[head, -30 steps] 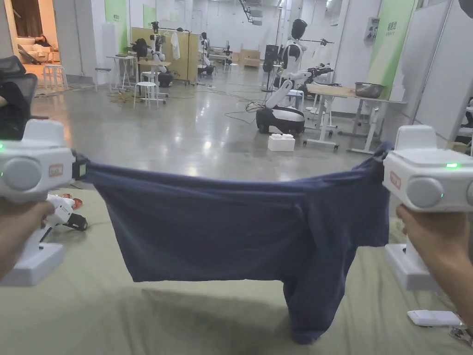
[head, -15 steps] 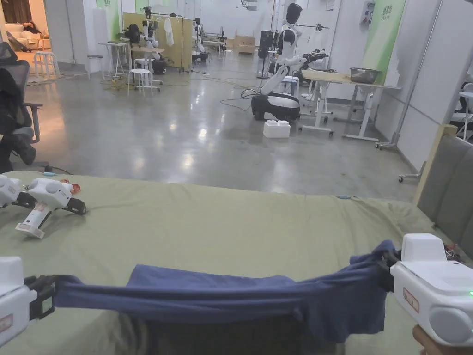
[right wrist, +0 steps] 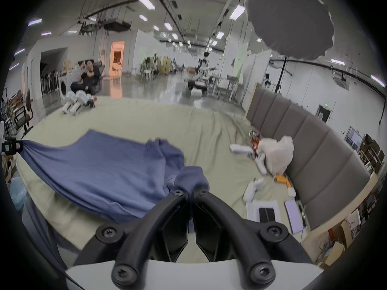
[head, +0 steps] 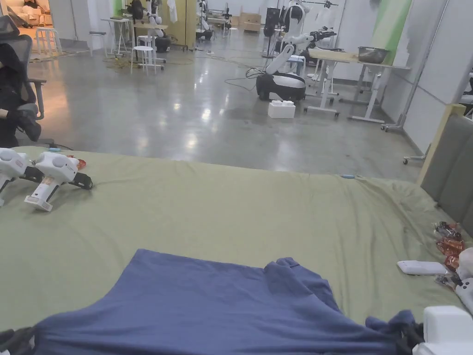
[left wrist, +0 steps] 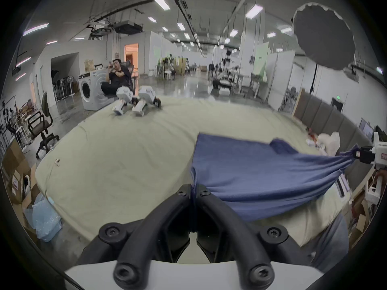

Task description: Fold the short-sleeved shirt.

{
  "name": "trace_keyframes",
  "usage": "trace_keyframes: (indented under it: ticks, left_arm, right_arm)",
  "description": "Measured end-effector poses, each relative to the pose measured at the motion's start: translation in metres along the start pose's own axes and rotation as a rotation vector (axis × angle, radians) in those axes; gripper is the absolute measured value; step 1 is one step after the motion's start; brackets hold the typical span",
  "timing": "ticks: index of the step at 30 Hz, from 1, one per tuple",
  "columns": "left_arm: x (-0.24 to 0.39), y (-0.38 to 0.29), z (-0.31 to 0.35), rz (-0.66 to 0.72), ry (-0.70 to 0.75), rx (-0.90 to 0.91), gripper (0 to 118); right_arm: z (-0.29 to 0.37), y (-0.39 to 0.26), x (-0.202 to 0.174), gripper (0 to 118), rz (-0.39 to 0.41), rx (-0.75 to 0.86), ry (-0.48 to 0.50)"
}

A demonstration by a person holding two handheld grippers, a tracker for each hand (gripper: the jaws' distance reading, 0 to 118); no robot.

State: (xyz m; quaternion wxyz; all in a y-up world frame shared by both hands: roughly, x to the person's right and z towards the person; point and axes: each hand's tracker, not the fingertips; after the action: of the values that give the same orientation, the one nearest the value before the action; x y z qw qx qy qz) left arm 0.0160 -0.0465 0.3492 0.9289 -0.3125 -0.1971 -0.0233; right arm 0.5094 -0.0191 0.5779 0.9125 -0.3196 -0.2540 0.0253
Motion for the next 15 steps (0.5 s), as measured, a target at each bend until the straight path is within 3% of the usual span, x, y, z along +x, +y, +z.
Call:
trace_keyframes:
  ticks: [7, 13, 15]
  left_arm:
    - [0.008, -0.052, -0.048, 0.013, -0.015, -0.205, 0]
    - [0.021, -0.073, -0.077, 0.023, 0.007, -0.272, 0]
    - [0.025, -0.071, -0.079, 0.031, 0.013, -0.274, 9]
  right_arm:
    - [-0.046, -0.064, -0.015, 1, -0.026, -0.208, 0.051]
    - [-0.079, -0.094, -0.024, 2, -0.071, -0.285, 0.04]
    - [-0.08, -0.097, -0.027, 7, -0.084, -0.282, 0.038]
